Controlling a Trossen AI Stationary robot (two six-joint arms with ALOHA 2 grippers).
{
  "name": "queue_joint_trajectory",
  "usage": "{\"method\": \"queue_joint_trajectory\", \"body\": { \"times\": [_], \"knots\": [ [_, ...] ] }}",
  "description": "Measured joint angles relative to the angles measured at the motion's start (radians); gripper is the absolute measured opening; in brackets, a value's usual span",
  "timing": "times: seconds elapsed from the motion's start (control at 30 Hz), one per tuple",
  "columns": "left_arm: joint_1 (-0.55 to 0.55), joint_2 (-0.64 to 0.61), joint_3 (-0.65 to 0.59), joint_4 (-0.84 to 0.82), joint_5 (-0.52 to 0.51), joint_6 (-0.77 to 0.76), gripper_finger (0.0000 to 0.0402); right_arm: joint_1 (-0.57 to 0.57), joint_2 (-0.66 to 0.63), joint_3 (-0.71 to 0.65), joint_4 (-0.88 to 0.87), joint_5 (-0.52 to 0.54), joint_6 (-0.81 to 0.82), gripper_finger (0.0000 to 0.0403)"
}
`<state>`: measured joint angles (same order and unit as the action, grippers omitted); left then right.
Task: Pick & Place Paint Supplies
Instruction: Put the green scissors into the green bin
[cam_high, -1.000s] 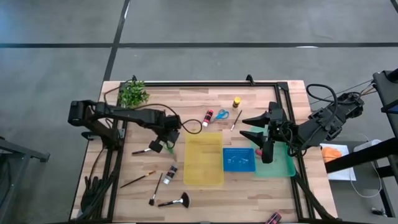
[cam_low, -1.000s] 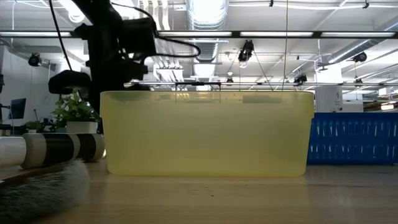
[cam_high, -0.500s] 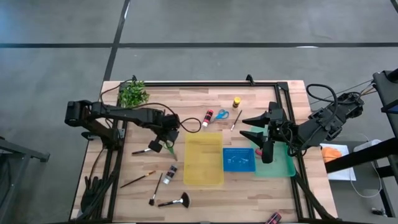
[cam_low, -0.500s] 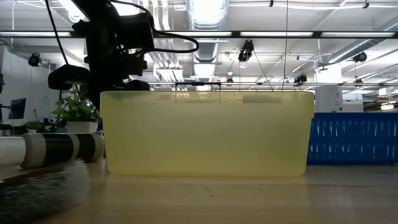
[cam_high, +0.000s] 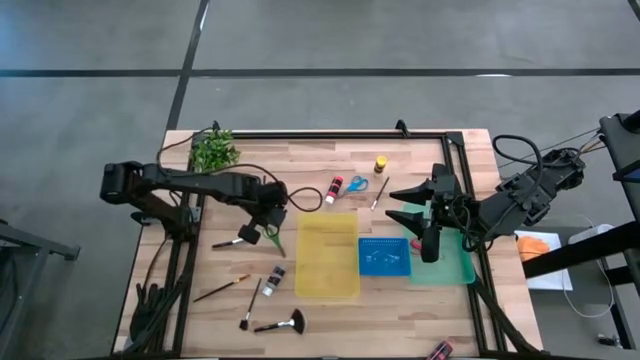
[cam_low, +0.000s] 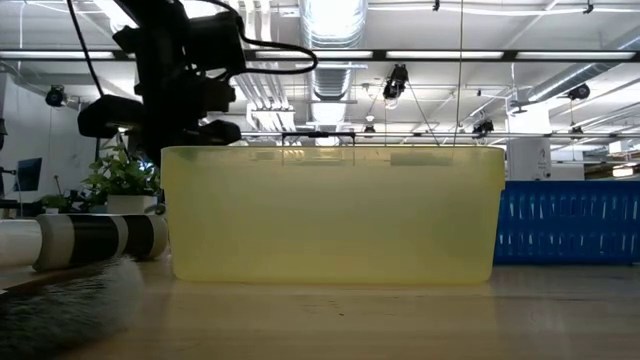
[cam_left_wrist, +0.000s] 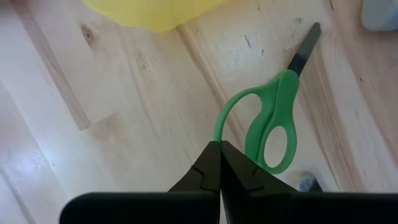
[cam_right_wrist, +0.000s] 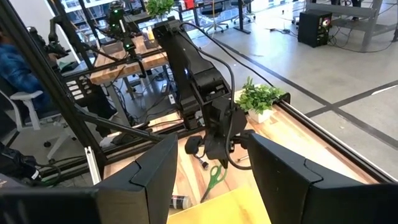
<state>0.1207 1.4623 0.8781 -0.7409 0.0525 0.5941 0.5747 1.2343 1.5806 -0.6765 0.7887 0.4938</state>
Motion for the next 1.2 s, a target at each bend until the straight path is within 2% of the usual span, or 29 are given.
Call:
{"method": "queue_joint_trajectory", "body": {
  "times": [0.4,0.57,0.8,1.2],
  "knots": [
    [0.000,-0.034,0.000,-0.004,0.000,-0.015,0.0000,0.000,0.000,-0.003,0.000,0.024,-0.019,0.0193],
    [0.000,-0.034,0.000,-0.004,-0.005,-0.019,0.0000,-0.001,-0.002,-0.037,0.001,0.020,0.042,0.0193],
    [0.000,-0.034,0.000,-0.004,-0.018,-0.020,0.0000,-0.071,-0.001,-0.155,0.044,-0.161,0.198,0.0193],
    [-0.002,-0.043,0.000,0.000,-0.086,-0.046,0.0000,-0.250,-0.001,-0.336,0.219,-0.462,0.189,0.0193]
  ]
}}
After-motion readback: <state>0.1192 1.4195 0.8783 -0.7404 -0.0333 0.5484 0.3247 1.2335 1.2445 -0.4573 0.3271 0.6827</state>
